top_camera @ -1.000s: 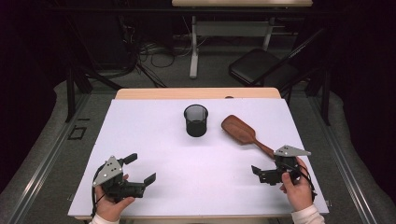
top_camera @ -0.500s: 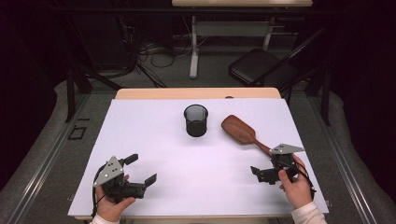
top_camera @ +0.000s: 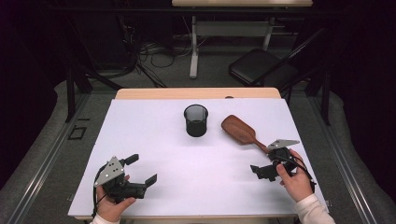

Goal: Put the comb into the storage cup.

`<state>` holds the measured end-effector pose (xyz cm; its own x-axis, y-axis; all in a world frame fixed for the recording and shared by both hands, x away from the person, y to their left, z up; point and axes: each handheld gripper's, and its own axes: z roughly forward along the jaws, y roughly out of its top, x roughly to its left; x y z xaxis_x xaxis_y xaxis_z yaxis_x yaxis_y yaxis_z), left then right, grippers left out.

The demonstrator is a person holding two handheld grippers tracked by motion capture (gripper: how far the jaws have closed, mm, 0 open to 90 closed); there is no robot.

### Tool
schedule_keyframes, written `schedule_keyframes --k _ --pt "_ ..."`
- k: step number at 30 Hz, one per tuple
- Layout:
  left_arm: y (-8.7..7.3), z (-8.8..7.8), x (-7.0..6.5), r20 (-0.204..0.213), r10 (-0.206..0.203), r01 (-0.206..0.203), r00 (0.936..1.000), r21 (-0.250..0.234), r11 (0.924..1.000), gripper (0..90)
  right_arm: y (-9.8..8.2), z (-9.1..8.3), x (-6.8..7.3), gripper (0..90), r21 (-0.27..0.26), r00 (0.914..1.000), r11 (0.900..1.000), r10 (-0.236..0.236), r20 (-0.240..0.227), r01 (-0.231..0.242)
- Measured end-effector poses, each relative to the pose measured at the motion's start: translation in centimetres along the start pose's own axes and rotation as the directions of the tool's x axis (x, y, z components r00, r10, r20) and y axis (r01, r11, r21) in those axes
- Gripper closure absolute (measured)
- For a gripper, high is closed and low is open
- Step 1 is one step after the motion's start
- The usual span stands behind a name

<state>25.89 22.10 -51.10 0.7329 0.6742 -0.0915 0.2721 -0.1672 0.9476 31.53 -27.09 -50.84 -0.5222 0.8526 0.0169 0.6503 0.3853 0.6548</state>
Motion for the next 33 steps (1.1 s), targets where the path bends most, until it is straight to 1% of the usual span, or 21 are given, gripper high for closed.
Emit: schedule_keyframes --k 2,8,12,13,17,24,26,33 --pt "0.0 0.1 0.0 0.001 0.001 -0.001 1.0 0.001 1.0 0.5 0.4 0.0 -0.1 0.0 0.014 1.0 1.0 -0.008 -0.004 0.008" --pt "0.0 0.0 0.0 0.002 0.002 -0.002 1.0 0.005 1.0 0.5 1.1 -0.1 -0.2 0.0 0.033 0.9998 0.999 -0.008 -0.016 0.008" --pt "0.0 0.1 0.0 0.0 -0.001 0.001 1.0 0.001 1.0 0.5 1.7 -0.2 -0.4 0.0 0.046 0.9994 0.999 -0.006 -0.034 0.008" --pt "0.0 0.1 0.0 -0.001 -0.001 0.001 1.0 0.001 1.0 0.6 2.1 -0.2 -0.4 0.0 0.058 0.9992 0.998 -0.006 -0.04 0.008" --pt "0.0 0.1 0.0 -0.001 -0.001 0.001 1.0 0.004 1.0 0.6 2.7 -0.2 -0.6 0.0 0.067 0.999 0.998 -0.013 -0.042 0.016" --pt "0.0 0.1 0.0 -0.002 0.0 0.0 1.0 0.006 1.0 0.5 3.7 -0.1 -1.0 0.0 0.079 0.9992 0.997 -0.009 -0.038 0.012" --pt "0.0 0.1 0.0 -0.001 0.0 0.0 1.0 0.007 1.0 0.5 4.1 0.0 -1.3 0.0 0.084 0.9993 0.996 -0.018 -0.033 0.021" --pt "0.0 0.1 0.0 0.0 -0.002 0.002 1.0 0.007 1.0 0.5 5.0 0.1 -1.8 0.0 0.092 0.9993 0.996 -0.012 -0.034 0.015"
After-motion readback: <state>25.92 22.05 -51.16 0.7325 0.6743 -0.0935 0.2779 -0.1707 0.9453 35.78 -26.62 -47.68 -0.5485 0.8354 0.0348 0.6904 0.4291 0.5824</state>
